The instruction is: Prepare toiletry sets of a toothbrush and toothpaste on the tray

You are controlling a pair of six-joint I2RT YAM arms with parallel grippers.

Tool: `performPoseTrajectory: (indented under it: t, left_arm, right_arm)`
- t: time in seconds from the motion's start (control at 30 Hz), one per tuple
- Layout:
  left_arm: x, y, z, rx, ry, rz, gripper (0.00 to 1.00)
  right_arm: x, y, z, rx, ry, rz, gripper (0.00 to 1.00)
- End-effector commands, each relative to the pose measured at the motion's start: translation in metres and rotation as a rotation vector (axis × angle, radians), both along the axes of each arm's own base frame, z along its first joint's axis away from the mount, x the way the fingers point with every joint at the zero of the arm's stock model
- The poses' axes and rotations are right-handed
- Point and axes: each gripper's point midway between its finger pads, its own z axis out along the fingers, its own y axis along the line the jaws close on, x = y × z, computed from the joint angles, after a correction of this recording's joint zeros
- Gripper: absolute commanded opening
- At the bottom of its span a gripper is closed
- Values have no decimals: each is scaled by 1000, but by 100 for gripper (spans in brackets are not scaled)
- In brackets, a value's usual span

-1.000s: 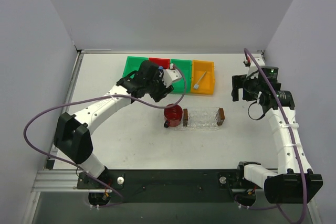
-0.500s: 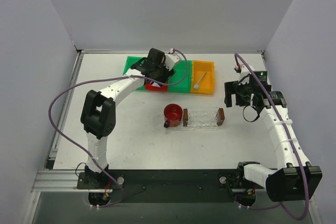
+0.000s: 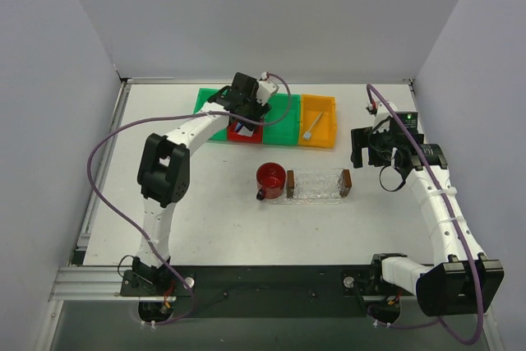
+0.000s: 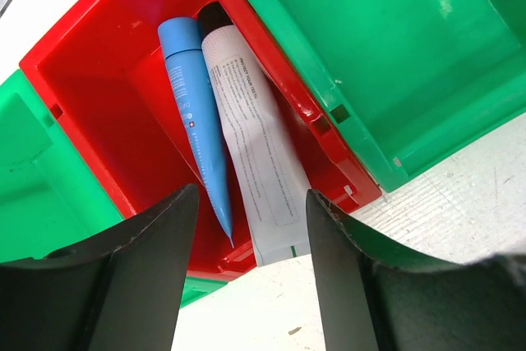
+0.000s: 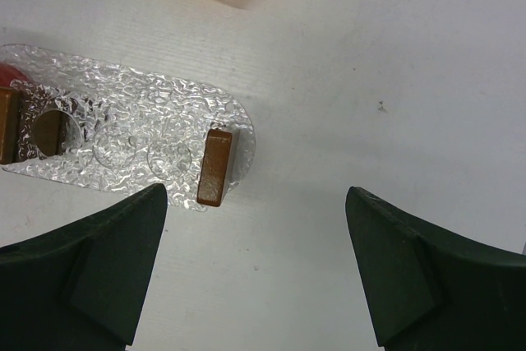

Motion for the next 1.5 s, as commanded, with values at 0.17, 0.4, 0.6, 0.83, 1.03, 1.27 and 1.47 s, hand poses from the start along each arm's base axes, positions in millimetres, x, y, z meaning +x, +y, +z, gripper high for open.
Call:
performPoseTrajectory:
  t: [0.17, 0.4, 0.6, 0.83, 1.03, 1.27, 1.47]
  left_arm:
    - [8, -3, 1, -38, 18, 20, 65]
    - [7, -2, -11, -29, 44, 29, 65]
    - [9, -2, -15, -18, 45, 37, 65]
    - [9, -1, -22, -5, 58, 44, 65]
    - [10, 1, -32, 16, 64, 55, 65]
    - [14, 3, -36, 31, 57, 68, 65]
    - [13, 2, -44, 47, 58, 68, 65]
  right_arm:
    - [0, -2, -1, -5, -13, -4, 85]
    - [-1, -3, -3, -11, -9, -6, 85]
    - [0, -4, -3, -14, -9, -10, 85]
    - [0, -5, -4, -18, -9, -12, 84]
    - [0, -5, -4, -18, -9, -12, 85]
    - [0, -5, -5, -17, -6, -13, 85]
    - [0, -5, -6, -15, -3, -13, 84]
